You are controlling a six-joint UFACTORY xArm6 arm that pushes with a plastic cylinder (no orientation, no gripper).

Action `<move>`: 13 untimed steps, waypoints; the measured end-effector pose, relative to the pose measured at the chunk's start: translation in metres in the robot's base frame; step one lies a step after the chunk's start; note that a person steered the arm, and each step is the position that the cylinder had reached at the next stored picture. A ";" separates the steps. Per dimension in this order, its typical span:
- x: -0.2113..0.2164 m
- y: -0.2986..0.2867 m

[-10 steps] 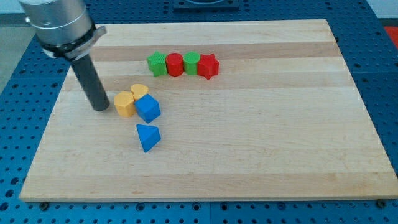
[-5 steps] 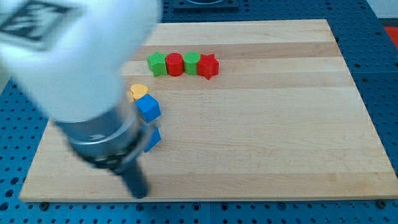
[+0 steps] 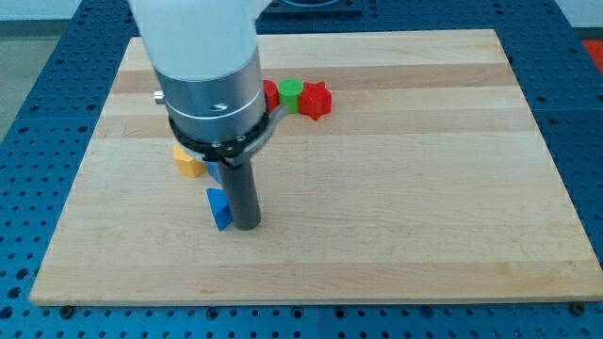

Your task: Move the yellow and blue blocks towards the center left side of the board

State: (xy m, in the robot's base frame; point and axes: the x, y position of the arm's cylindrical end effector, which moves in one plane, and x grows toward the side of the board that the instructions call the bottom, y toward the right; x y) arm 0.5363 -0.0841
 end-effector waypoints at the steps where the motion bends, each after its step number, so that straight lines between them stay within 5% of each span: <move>1: -0.019 -0.012; 4: -0.117 -0.045; 7: -0.120 -0.072; 9: -0.104 -0.019; 11: -0.015 -0.015; 13: -0.012 -0.016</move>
State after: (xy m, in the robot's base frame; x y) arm 0.5247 -0.1002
